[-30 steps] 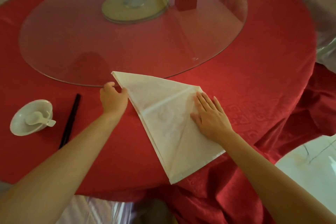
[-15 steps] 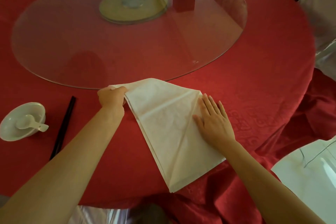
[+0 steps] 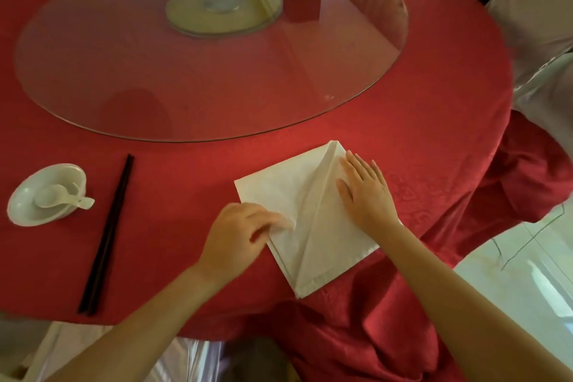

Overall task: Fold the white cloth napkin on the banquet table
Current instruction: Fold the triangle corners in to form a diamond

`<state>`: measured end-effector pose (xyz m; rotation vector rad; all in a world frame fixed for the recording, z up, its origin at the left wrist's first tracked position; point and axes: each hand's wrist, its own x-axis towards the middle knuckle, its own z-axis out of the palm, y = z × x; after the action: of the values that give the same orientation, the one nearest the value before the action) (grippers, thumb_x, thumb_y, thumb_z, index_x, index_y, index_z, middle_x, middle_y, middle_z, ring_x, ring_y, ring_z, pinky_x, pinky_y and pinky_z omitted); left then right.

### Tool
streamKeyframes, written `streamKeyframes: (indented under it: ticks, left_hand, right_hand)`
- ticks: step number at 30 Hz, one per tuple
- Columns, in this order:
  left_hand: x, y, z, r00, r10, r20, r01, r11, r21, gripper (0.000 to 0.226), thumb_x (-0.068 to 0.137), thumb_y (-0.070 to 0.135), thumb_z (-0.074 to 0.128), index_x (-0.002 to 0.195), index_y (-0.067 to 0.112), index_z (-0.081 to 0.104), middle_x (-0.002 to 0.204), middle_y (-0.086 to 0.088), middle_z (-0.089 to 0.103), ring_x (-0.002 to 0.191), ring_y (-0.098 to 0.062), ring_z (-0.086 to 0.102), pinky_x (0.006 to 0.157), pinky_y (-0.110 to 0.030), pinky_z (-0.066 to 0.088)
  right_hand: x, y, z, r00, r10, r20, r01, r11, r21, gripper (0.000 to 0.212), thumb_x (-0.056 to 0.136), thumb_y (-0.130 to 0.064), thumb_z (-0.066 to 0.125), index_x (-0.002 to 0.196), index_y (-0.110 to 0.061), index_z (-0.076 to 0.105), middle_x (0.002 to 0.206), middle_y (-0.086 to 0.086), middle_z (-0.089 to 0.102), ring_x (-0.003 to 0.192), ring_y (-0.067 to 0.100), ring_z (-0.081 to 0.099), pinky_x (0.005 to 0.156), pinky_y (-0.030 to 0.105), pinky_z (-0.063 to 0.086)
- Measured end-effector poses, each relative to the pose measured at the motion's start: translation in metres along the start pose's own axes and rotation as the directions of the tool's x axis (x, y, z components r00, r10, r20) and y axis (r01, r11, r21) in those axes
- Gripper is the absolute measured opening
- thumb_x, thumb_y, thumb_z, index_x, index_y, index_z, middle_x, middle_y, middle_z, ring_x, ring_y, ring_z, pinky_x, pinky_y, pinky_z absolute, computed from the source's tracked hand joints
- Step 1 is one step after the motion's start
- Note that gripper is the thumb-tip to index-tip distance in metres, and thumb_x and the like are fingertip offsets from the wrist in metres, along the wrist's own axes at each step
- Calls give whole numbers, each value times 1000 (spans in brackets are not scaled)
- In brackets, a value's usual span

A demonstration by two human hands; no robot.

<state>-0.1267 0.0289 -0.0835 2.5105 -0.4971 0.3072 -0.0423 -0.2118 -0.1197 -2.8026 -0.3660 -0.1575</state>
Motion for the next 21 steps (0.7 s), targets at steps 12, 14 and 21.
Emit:
streamKeyframes:
  ticks: [12, 14, 21]
  left_hand:
    - [-44, 17, 25, 965, 238, 110, -260, 926, 275, 30, 72, 14, 55, 94, 15, 75, 101, -6, 74, 99, -22, 68, 88, -36, 53]
    - [-48, 23, 31, 958, 258, 121, -283, 919, 276, 31, 77, 17, 50, 96, 15, 74, 103, -7, 74, 101, -22, 68, 89, -35, 53]
    - [-58, 27, 38, 949, 271, 162, -308, 908, 283, 33, 81, 22, 49, 104, 14, 71, 113, -8, 70, 108, -24, 64, 94, -36, 51]
  right_hand:
    - [-29, -10, 13, 985, -43, 165, 64, 990, -122, 59, 97, -41, 24, 147, -11, 10, 158, 4, 10, 145, 16, 1, 118, 37, -7]
    - [-31, -9, 13, 985, -49, 167, 70, 990, -126, 59, 97, -41, 25, 147, -12, 10, 158, 4, 10, 145, 16, 1, 117, 36, -8]
    - [-37, -8, 12, 980, -71, 187, 99, 984, -148, 59, 97, -42, 22, 147, -14, 7, 158, 2, 6, 144, 12, -4, 116, 34, -11]
